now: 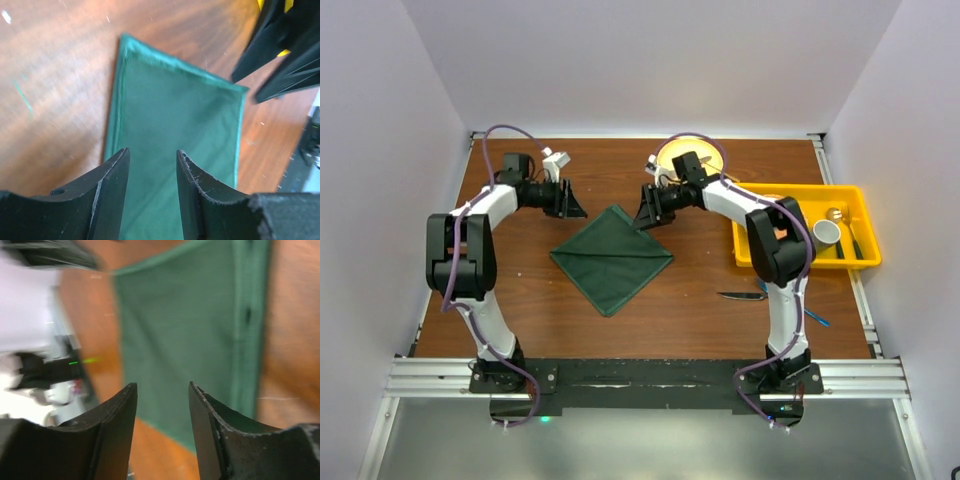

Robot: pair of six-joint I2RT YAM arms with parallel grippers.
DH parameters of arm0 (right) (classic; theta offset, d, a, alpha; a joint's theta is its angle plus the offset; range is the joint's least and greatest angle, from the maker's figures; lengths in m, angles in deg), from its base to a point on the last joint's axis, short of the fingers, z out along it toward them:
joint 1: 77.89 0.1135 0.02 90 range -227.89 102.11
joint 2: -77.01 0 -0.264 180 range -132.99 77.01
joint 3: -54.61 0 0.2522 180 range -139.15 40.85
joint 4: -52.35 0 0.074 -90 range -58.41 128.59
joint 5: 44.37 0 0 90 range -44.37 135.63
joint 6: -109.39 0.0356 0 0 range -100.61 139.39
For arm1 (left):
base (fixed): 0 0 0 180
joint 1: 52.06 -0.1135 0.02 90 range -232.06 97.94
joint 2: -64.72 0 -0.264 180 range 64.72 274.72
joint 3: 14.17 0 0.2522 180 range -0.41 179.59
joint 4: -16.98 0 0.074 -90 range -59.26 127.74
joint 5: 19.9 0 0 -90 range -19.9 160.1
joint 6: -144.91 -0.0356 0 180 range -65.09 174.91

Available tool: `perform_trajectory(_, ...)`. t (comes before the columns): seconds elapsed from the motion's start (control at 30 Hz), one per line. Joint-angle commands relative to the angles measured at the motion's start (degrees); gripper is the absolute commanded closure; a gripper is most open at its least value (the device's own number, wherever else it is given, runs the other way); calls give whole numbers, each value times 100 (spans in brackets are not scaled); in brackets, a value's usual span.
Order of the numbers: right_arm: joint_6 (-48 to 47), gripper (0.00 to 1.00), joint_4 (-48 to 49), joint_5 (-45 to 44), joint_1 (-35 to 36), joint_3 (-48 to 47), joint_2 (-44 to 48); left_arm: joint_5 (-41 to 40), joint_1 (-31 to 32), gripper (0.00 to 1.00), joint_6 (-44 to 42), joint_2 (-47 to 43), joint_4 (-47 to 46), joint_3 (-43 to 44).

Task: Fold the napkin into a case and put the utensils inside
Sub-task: Rotate the upper triangle-folded napkin at the center of the board.

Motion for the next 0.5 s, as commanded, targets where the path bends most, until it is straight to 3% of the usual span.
perform_trajectory(0.0, -677, 53, -520, -734, 102, -57, -273, -483, 198, 52, 17, 104, -47, 368)
perform_trajectory(0.27, -906, 58, -547, -656, 216, 1172, 7, -870, 400, 52, -588, 192, 251, 377)
perform_trajectory(0.47, -976, 57, -503, -182, 603, 2113, 420, -642, 690, 53, -1020, 385, 436, 456)
